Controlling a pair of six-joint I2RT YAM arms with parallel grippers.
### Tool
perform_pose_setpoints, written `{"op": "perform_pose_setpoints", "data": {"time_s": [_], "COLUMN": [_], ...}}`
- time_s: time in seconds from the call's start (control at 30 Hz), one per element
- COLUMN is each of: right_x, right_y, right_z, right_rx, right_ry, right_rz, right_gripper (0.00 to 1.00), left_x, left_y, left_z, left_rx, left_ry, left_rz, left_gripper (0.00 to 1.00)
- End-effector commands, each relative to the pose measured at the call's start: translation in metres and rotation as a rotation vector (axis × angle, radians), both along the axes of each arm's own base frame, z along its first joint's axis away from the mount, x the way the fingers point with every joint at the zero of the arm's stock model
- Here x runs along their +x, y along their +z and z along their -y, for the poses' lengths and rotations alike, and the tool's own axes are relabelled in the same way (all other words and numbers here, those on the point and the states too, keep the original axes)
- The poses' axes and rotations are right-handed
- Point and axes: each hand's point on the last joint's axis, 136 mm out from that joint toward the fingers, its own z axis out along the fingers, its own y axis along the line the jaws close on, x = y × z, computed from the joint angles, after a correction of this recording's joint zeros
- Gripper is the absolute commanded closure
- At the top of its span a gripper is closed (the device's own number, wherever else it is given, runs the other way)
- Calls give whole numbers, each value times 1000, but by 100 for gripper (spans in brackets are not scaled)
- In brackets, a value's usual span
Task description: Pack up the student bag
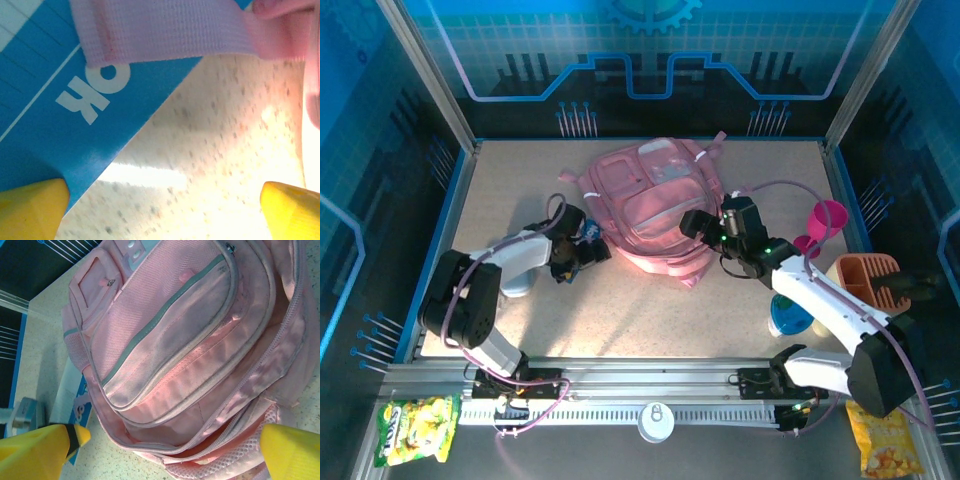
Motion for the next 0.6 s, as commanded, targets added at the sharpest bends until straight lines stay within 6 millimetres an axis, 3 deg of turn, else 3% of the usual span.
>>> {"op": "perform_pose_setpoints", "data": {"time_s": [0.0, 0.13, 0.33, 0.47, 0.57], "right_x": [2, 1, 2, 0, -1], "right_y": [6, 3, 5, 1, -1], "right_z": [-11, -11, -15, -18, -22], "right_rx": [27, 26, 32, 31, 30], "right_ry": [25, 25, 39, 45, 54], "right_rz": [11, 4, 7, -2, -6], "right_gripper": [2, 2, 2, 2, 2], "left_x": [-47, -54, -23, -10, -4], "left_y": [-13, 1, 40, 38, 31], "left_z": [16, 24, -3, -29, -38], "left_rx": [-60, -96, 28, 61, 72], "left_ry": [63, 38, -31, -8, -11], "left_rz": [-147, -129, 16, 24, 14], "left_gripper": [1, 1, 1, 1, 1]}}
